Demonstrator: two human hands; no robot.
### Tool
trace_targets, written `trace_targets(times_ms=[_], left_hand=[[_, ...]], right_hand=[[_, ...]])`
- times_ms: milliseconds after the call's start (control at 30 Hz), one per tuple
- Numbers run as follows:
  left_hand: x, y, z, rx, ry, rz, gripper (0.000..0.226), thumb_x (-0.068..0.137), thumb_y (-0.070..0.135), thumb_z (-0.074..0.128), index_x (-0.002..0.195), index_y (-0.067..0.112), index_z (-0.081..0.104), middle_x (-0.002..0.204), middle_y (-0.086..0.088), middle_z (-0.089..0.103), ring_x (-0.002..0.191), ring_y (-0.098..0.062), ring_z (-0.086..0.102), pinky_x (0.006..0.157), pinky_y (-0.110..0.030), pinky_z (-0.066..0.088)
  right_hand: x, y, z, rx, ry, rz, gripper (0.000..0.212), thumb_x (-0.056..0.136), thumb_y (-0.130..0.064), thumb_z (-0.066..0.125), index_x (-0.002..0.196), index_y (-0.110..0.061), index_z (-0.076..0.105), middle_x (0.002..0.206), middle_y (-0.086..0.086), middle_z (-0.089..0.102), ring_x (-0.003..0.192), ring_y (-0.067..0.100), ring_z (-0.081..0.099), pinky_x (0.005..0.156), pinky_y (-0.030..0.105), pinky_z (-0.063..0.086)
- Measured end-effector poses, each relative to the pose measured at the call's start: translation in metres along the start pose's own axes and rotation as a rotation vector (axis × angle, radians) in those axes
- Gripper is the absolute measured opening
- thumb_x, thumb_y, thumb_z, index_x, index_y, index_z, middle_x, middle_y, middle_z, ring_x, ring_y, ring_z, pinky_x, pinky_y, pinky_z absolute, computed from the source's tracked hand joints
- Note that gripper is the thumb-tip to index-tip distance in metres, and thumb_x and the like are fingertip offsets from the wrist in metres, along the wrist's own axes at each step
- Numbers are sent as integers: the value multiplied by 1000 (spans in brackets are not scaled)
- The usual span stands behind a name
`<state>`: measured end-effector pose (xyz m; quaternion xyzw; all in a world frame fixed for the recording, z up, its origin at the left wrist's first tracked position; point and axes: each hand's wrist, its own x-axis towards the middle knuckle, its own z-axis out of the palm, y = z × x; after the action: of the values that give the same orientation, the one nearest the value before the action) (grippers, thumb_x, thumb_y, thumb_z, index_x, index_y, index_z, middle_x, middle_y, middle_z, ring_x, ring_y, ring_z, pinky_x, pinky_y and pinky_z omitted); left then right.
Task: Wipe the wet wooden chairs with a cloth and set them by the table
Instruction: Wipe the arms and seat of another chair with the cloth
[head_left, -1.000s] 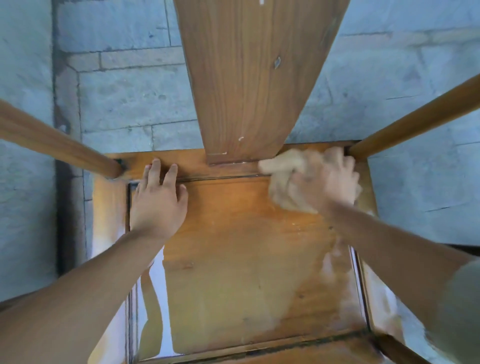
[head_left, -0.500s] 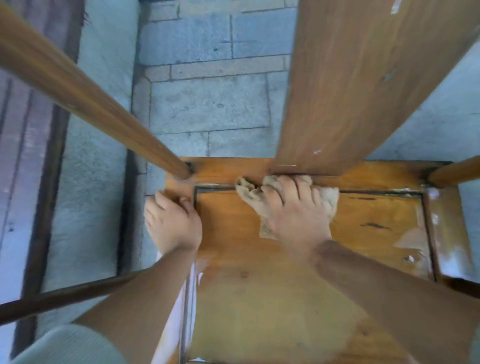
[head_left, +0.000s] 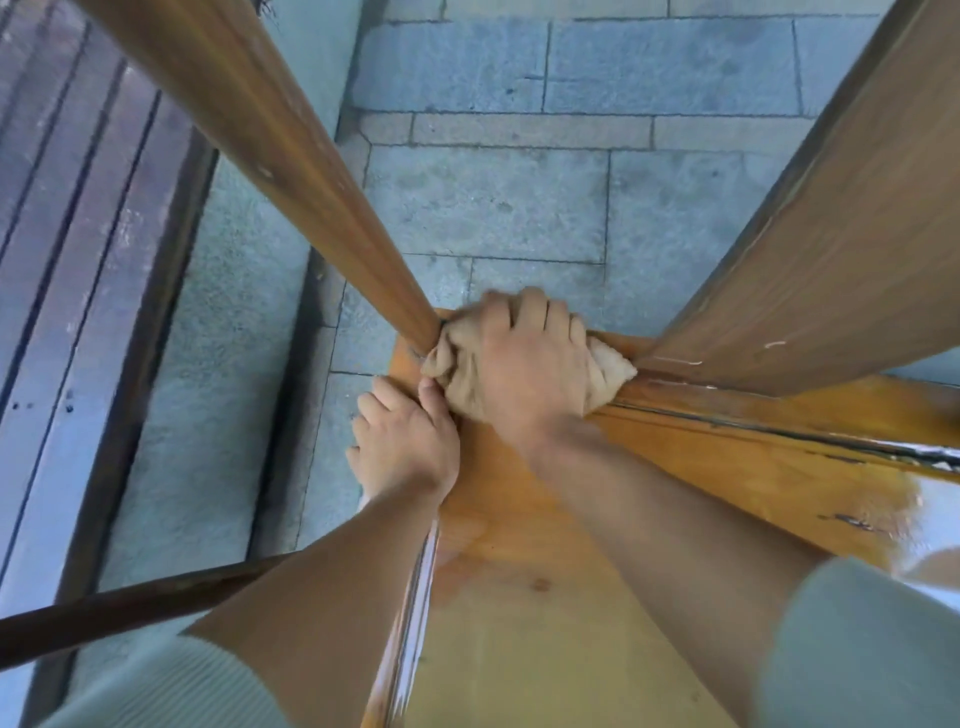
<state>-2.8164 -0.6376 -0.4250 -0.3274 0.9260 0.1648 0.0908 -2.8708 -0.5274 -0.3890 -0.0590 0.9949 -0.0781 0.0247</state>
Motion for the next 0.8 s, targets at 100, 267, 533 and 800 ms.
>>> trace_targets(times_ms=[100, 267, 533, 800], left_hand=[[10, -10, -8, -96, -143, -24, 50, 96, 55, 24, 125, 16, 37, 135, -10, 43, 129, -31, 39, 100, -52, 29], [15, -7, -12, -72, -231, -64, 54, 96, 54, 25, 134, 16, 33, 141, -8, 40, 130, -30, 36, 100, -52, 26], [9, -6, -25, -276, -317, -177, 56, 100, 52, 17, 143, 20, 34, 146, -11, 39, 136, -31, 32, 108, -52, 21], [-87, -25, -50, -615, -70, -35, 34, 103, 25, 29, 116, 9, 57, 126, -9, 58, 121, -22, 49, 104, -41, 39]], right_hand=[[47, -1, 5, 8, -138, 48, 36, 101, -25, 38, 133, -15, 51, 127, 17, 55, 114, 40, 51, 96, 51, 37], [67, 17, 7, 54, -219, 143, 48, 100, -48, 35, 131, -16, 51, 127, 16, 56, 116, 38, 49, 96, 50, 38], [-81, 37, -2, -76, -20, -300, 55, 78, -38, 77, 128, -21, 62, 114, 18, 57, 90, 41, 53, 74, 50, 49], [-52, -61, 0, 54, -111, 146, 43, 97, -42, 54, 132, -17, 55, 124, 23, 53, 112, 43, 51, 90, 53, 40]])
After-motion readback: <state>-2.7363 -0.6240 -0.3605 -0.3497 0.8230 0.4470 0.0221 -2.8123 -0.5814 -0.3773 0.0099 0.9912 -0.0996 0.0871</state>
